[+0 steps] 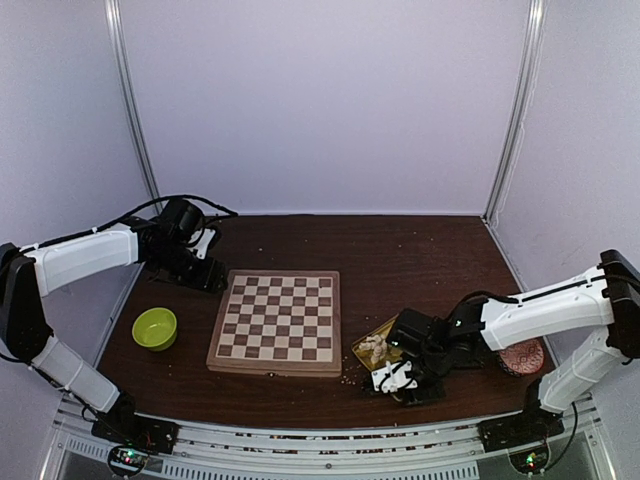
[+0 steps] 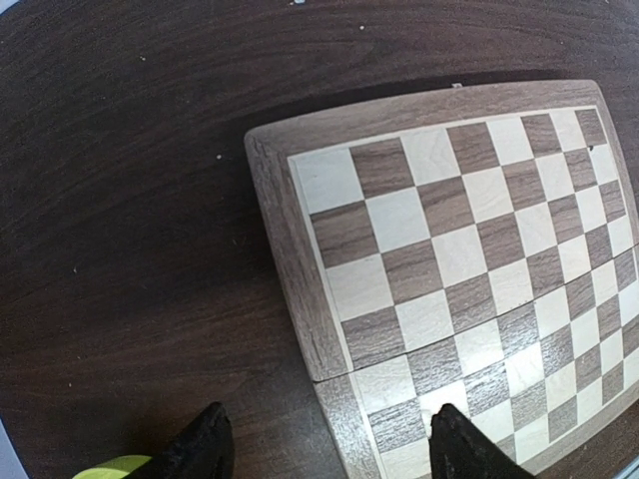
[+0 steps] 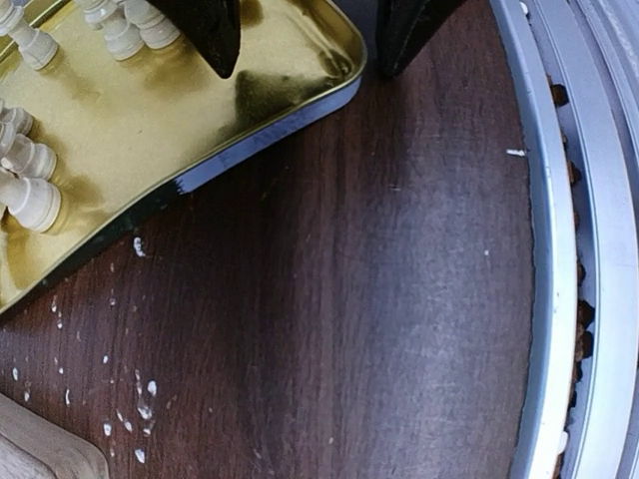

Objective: Set up the chess pieces on the board
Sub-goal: Move the storage box to the center of the board.

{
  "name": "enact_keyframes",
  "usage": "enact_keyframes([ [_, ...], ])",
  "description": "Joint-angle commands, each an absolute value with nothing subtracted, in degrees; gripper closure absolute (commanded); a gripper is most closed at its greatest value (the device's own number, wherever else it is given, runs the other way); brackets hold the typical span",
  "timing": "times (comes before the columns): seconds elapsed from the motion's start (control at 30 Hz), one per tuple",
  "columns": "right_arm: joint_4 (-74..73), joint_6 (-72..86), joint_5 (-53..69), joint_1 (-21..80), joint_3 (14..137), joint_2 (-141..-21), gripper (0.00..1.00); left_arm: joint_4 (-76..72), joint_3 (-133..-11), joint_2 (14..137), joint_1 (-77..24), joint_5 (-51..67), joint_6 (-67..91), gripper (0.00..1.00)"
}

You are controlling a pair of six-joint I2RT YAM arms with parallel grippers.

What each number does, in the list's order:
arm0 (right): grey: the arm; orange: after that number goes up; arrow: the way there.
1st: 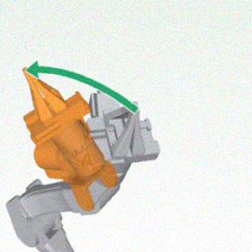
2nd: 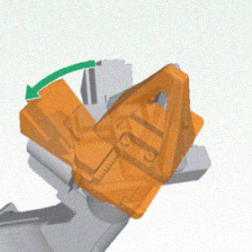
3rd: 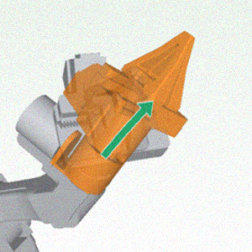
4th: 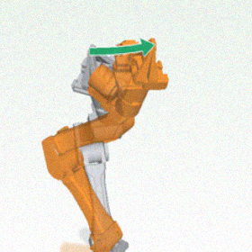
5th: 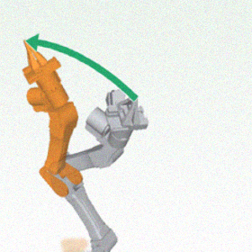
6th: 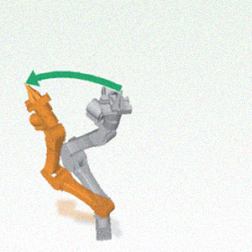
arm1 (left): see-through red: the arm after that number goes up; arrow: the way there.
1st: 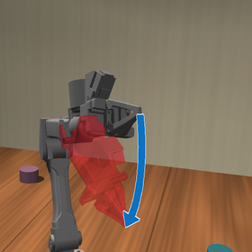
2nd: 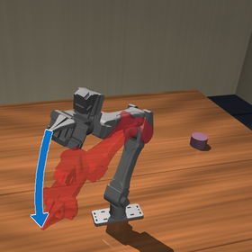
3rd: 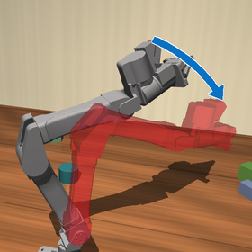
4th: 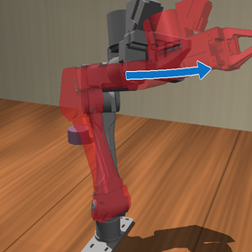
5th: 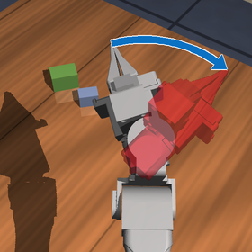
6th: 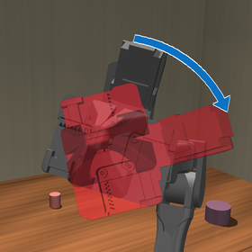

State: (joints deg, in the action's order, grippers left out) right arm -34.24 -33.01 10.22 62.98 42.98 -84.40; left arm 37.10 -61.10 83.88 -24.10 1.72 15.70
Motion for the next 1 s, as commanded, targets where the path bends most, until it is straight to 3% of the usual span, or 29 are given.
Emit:
enact_keyframes([
  [0.0,-32.6,-31.6,4.8,63.2,44.5,-85.5,0.57,35.5,-61.3,83.3,-24.1,2.1,14.9,0.31],
  [0.13,-30.4,-30.3,-2.7,62.0,44.1,-85.8,0.60,35.4,-61.2,83.4,-24.0,2.3,14.9,0.31],
  [0.6,-27.3,-32.6,-8.7,49.4,46.0,-87.3,0.63,35.5,-61.5,85.5,-24.1,5.2,15.0,0.31],
  [0.97,-36.2,-33.3,5.5,48.4,46.3,-77.6,0.53,36.0,-61.1,86.8,-24.0,6.2,16.4,0.27],
])
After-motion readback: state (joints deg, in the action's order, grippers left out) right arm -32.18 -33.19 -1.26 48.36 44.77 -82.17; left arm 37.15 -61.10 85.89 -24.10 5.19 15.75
